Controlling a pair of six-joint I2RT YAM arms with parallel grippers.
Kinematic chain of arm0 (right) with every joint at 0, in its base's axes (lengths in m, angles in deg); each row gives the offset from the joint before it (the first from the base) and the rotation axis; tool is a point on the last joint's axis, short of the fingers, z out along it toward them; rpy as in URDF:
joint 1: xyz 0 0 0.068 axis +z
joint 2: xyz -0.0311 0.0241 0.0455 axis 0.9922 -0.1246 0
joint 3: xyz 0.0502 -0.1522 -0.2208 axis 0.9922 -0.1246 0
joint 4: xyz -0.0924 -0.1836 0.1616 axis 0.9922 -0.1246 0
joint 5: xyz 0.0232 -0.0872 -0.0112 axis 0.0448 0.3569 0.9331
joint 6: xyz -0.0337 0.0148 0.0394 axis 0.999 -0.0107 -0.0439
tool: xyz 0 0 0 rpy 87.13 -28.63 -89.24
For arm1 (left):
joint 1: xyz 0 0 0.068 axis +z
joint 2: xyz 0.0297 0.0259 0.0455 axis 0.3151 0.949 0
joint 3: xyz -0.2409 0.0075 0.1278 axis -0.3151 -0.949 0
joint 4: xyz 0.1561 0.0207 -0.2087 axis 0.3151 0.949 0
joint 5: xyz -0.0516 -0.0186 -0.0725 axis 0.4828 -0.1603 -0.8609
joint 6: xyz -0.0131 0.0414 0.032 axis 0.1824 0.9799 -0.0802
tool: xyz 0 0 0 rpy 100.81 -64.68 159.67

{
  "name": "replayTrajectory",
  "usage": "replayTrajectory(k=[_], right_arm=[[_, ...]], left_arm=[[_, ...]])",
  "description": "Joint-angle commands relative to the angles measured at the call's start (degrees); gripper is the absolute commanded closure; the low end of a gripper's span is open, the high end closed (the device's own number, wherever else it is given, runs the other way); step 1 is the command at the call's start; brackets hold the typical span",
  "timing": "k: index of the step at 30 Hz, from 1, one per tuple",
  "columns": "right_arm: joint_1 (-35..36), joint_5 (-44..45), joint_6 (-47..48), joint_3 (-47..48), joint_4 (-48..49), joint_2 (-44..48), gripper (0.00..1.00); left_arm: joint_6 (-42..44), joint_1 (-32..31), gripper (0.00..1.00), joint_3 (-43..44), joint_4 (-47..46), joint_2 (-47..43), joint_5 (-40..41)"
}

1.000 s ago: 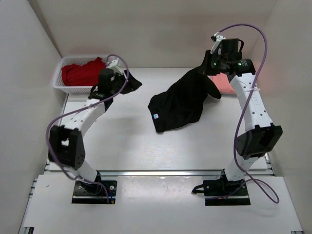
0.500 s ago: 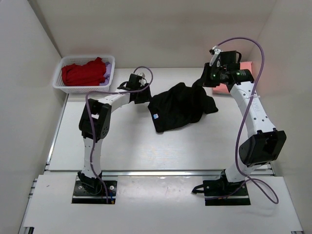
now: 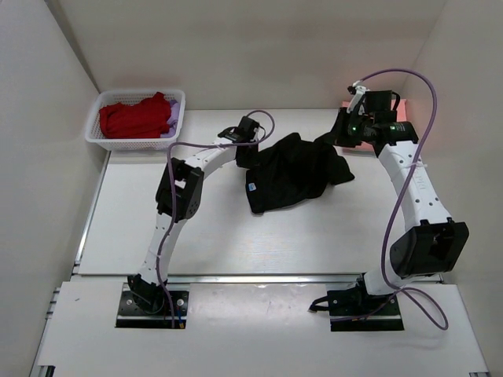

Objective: Fold and stack the t-shirts
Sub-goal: Flatten out the tshirt

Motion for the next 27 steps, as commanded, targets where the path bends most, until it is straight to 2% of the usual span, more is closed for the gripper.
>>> replayTrajectory(k=[1, 4, 8, 10, 15, 17, 19, 20, 22, 27], right_arm=[[-0.92, -1.14, -0.53, 0.13, 2.82, 3.04, 1.00], [-1.72, -1.14, -0.79, 2.06, 2.73, 3.13, 1.00], [-3.56, 0.61, 0.08, 8.30, 1.68, 3.92, 1.00], [-4.26, 2.80, 1.48, 12.16, 1.33, 4.62, 1.00], [-4.88, 8.78, 2.37, 14.90, 1.50, 11.46, 1.00], [-5.14, 10.54, 3.33, 14.12, 1.85, 14.89, 1.00], [-5.41, 12.29, 3.68, 12.45, 1.95, 18.23, 1.00], [-5.41, 12.83, 3.86, 11.75, 2.46, 21.03, 1.00], [-7.69, 13.19, 4.47, 9.82, 3.08, 24.92, 1.00], [-11.12, 10.38, 4.30, 8.75, 1.24, 31.25, 1.00]], left_arm=[[-1.53, 1.70, 1.00, 4.92, 10.97, 1.06, -0.46], [-1.62, 3.54, 1.00, 5.73, 10.73, -4.02, -0.03], [-2.06, 6.26, 1.00, 2.67, 4.14, -20.35, 3.04], [-2.50, 7.41, 1.00, -0.49, -1.73, -31.31, 4.70], [-0.40, 8.99, 1.00, -4.29, -1.77, -46.45, 4.64], [0.48, 9.78, 1.00, -9.97, -2.37, -53.40, 4.71], [1.19, 10.74, 1.00, -16.31, -6.92, -65.32, 6.90], [1.28, 11.45, 1.00, -19.81, -8.51, -67.56, 7.70], [2.59, 14.16, 1.00, -20.73, -7.40, -75.19, 9.37], [8.21, 15.06, 1.00, -17.91, -0.97, -81.01, 12.53]])
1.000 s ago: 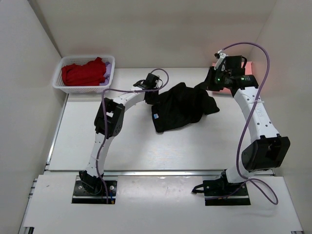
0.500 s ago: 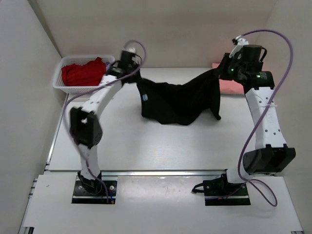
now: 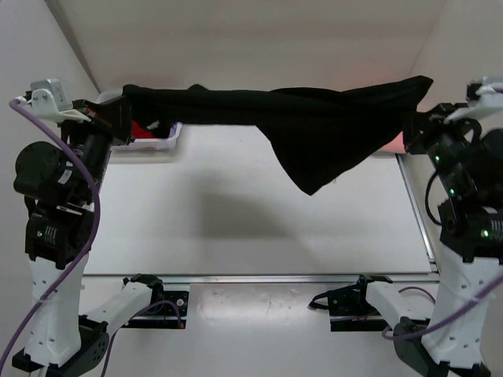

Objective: Fold and stack the t-shirts
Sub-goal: Flatten out the tshirt

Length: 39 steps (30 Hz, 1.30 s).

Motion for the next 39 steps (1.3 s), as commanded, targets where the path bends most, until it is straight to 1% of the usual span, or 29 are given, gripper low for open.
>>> replayTrajectory(k=[1, 6, 10, 12, 15, 17, 19, 21, 22, 23, 24, 25, 26, 27, 28, 29, 30, 31, 32, 33, 34, 35, 36, 37, 38, 39], right_arm=[[-2.38, 1.52, 1.13, -0.89, 1.04, 1.81, 1.00], [-3.87, -4.44, 0.25, -4.30, 3.50, 1.56, 1.00], [-3.35, -7.79, -1.06, -8.78, 5.26, -1.51, 1.00], [-2.56, -8.67, -1.77, -13.79, 7.89, -4.85, 1.00], [-1.68, -10.17, -1.94, -18.28, 12.11, -9.42, 1.00], [-1.68, -10.96, -2.81, -19.96, 15.09, -14.50, 0.99], [-0.98, -10.88, -2.13, -19.09, 17.20, -19.51, 1.00], [0.07, -11.04, -2.12, -16.90, 19.31, -27.67, 1.00], [-0.36, -11.05, -1.94, -14.80, 19.76, -29.45, 1.00], [-0.19, -11.75, -2.81, -13.56, 20.81, -34.34, 1.00], [0.16, -11.93, -2.91, -10.07, 21.17, -36.74, 1.00], [0.69, -12.19, -3.26, -5.59, 21.43, -41.90, 1.00], [0.69, -11.50, -3.17, 0.98, 20.74, -47.61, 1.00], [0.96, -11.66, -3.35, 4.26, 19.34, -53.76, 1.00], [0.78, -11.58, -3.44, 12.56, 18.46, -56.95, 1.00], [0.78, -10.45, -4.22, 16.99, 15.14, -63.68, 0.94], [0.61, -8.70, -4.05, 27.48, 10.23, -70.01, 0.75], [0.61, -7.46, -4.31, 39.33, 7.31, -73.21, 0.64], [0.08, -5.79, -4.40, 45.37, 1.63, -79.16, 0.46], [-0.27, -4.56, -5.01, 55.78, -4.00, -83.83, 0.36], [-0.79, -4.29, -5.89, 61.89, -6.84, -84.75, 0.29], [-0.97, -4.02, -5.38, 56.47, -7.47, -83.28, 0.26], [-0.37, -1.67, -3.54, 51.19, -8.26, -80.48, 0.23], [0.60, 0.27, -1.26, 48.44, -9.58, -77.05, 0.22], [0.78, 4.29, 0.15, 46.94, -10.29, -75.98, 0.23], [0.78, 4.85, -0.53, 44.92, -11.25, -73.88, 0.22]], left_arm=[[4.85, 0.44, 1.00, -1.63, 5.35, -0.32, 5.57], [4.42, 1.31, 1.00, -6.46, 3.15, -1.92, 4.78], [1.26, 0.35, 1.00, -13.04, -3.42, 0.09, 5.65], [-0.24, -0.18, 1.00, -16.30, -7.82, 4.30, 4.87], [-0.33, -0.53, 1.00, -20.52, -12.65, 9.48, 4.34], [-0.16, -0.70, 1.00, -23.69, -16.08, 12.82, 4.34], [0.73, -0.97, 1.00, -23.79, -17.77, 17.14, 4.86], [2.04, -1.24, 1.00, -21.95, -18.47, 24.85, 5.82], [2.30, -1.32, 1.00, -21.42, -19.17, 26.97, 5.74], [2.39, -1.58, 1.00, -19.93, -19.96, 30.82, 5.74], [2.22, -1.24, 1.00, -19.22, -20.49, 34.78, 6.09], [2.13, -1.15, 1.00, -17.39, -21.19, 38.91, 6.27], [2.04, -0.97, 1.00, -14.76, -21.55, 40.60, 6.62], [1.61, -0.62, 1.00, -12.30, -21.81, 44.62, 6.88], [1.17, -0.01, 0.97, -10.70, -21.73, 48.32, 7.06], [0.90, 0.34, 0.86, -7.30, -21.47, 50.09, 7.50], [-0.40, 1.04, 0.52, -4.04, -20.51, 53.42, 7.59], [-0.33, 1.75, 0.51, -2.88, -19.89, 54.76, 6.37], [-1.46, 2.97, 0.51, -0.78, -18.84, 56.77, 5.32], [-2.60, 4.11, 0.49, 0.20, -18.30, 57.75, 3.22], [-3.40, 4.73, 0.47, -0.40, -18.65, 57.06, 1.63], [-3.84, 5.26, 0.44, -2.41, -19.00, 56.71, 1.18], [-4.80, 5.70, 0.42, -5.38, -19.70, 54.96, 0.13], [-4.90, 5.71, 0.43, -7.24, -19.79, 52.16, -0.40], [-4.99, 5.62, 0.43, -10.65, -19.88, 51.00, -0.67], [-5.42, 5.27, 0.43, -14.52, -20.40, 47.77, -0.85]])
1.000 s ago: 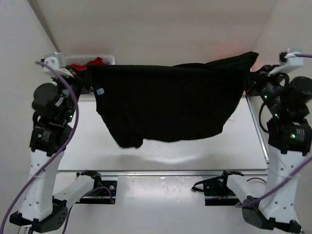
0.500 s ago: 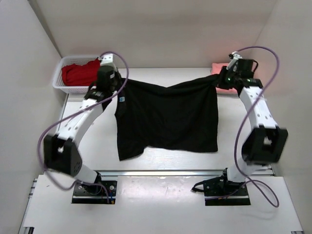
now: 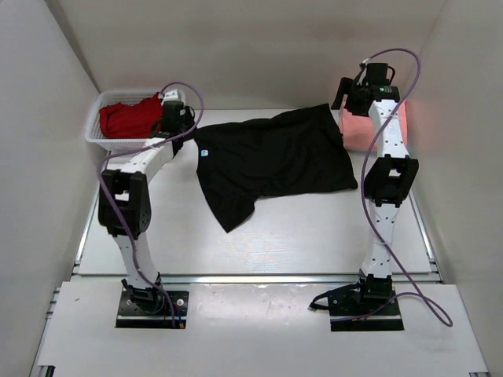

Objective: Fold and stack the t-shirts
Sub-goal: Flatten out the tshirt

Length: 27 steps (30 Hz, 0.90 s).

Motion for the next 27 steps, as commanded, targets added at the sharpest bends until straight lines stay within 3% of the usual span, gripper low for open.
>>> replayTrajectory(k=[1, 7, 9, 12, 15, 22, 27], right_arm=[[0.82, 7.83, 1.98, -4.38, -8.46, 11.16, 0.22], [3.20, 12.40, 2.15, -11.66, -10.58, 23.53, 0.22], [3.03, 12.23, 2.15, -20.09, -10.58, 31.16, 0.22], [1.89, 8.13, 1.37, -45.44, -6.65, 48.90, 0.22], [0.56, 4.08, 2.49, -62.87, -1.20, 62.02, 0.22], [-0.40, 5.37, 1.63, -78.55, 7.94, 63.47, 0.19], [-4.88, 3.63, -2.59, -87.44, 17.01, 62.25, 0.19]], left_arm=[[-2.45, -1.07, 0.43, -8.72, -1.11, -12.09, -2.27], [-2.20, -5.29, 0.43, -27.80, 1.43, -28.97, -1.30], [-2.37, -6.61, 0.44, -32.20, 2.58, -33.64, -1.74], [-2.37, -8.01, 0.44, -37.57, 3.81, -40.93, -3.67], [-2.10, -9.33, 0.37, -41.70, 4.34, -44.10, -3.58], [-8.61, -10.04, 0.35, -50.94, 0.31, -44.47, -9.64], [-11.41, -12.93, 0.33, -50.95, -2.95, -38.50, -11.56]])
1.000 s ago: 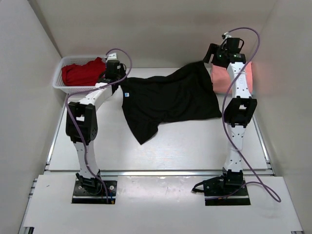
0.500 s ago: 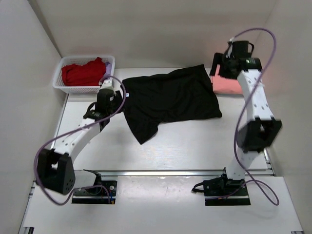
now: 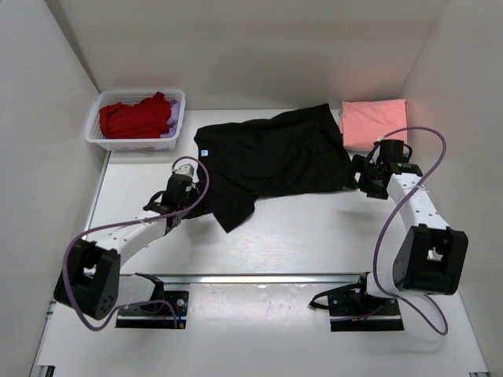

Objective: Fold and stack the t-shirts
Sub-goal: Flatten out the tshirt

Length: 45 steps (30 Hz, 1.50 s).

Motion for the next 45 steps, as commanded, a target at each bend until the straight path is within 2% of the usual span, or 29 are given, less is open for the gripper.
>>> replayTrajectory(k=[1, 5, 15, 18, 19, 21, 22, 23, 25, 32, 35, 36, 37, 38, 42, 45], right_arm=[[-2.24, -1.17, -2.77, -3.73, 10.63, 0.13, 0.20], [-1.71, -1.43, -3.82, -6.73, 14.77, -3.12, 0.20], [-1.18, 0.23, -6.02, -7.53, 18.99, -9.54, 0.21], [-1.19, 1.55, -6.28, -7.18, 18.65, -10.95, 0.21], [-1.45, 2.16, -6.46, -7.44, 19.34, -12.00, 0.21], [-1.36, 3.04, -6.72, -6.56, 18.99, -12.80, 0.21], [-1.27, 3.13, -6.47, -6.47, 18.65, -13.32, 0.20], [-1.01, 3.48, -6.55, -5.86, 18.56, -14.37, 0.20], [-0.92, 3.84, -6.11, -5.24, 18.73, -16.13, 0.21], [-1.45, 3.93, -7.08, 1.52, 16.98, -23.25, 0.22], [-0.66, 2.96, -7.16, 3.89, 16.36, -25.71, 0.32], [-0.40, 1.74, -6.99, 4.59, 16.01, -26.15, 0.69], [-0.92, -0.62, -6.90, 5.56, 15.83, -26.77, 0.91], [-0.83, -1.60, -7.25, 6.44, 13.83, -27.47, 1.00], [-0.04, -3.72, -7.42, 11.01, 8.90, -23.37, 1.00], [-0.39, -5.48, -8.92, 13.73, 6.52, -18.44, 1.00]], left_arm=[[-4.31, -2.18, 0.33, 0.68, -4.77, 2.16, -3.95], [-5.46, -4.38, 0.34, 2.08, -6.26, 6.99, -4.75], [-4.76, -7.63, 0.37, 7.70, 1.02, 18.59, -0.35], [-4.67, -8.78, 0.44, 9.81, 4.45, 21.41, 2.36], [-5.11, -9.65, 0.51, 10.51, 5.76, 22.55, 3.33], [-5.64, -9.66, 0.58, 9.91, 6.83, 23.17, 2.90], [-6.60, -9.22, 0.68, 9.21, 6.40, 23.17, 2.64], [-6.96, -8.35, 0.84, 8.68, 6.31, 23.26, 1.94], [-7.14, -7.47, 1.00, 7.80, 6.04, 23.00, 1.41], [-5.47, -5.88, 1.00, 6.39, 5.78, 19.75, 1.49], [-4.59, -6.23, 1.00, 5.60, 5.78, 18.25, 1.76], [-4.24, -5.97, 1.00, 5.25, 5.86, 17.55, 1.41], [-4.24, -5.88, 1.00, 4.72, 5.78, 17.37, 1.49], [-4.15, -5.44, 1.00, 4.37, 5.69, 16.59, 1.32], [-4.15, -2.55, 1.00, 7.52, 5.86, 12.37, 1.32], [-2.83, 1.23, 1.00, 14.20, 6.65, 8.85, 3.07]])
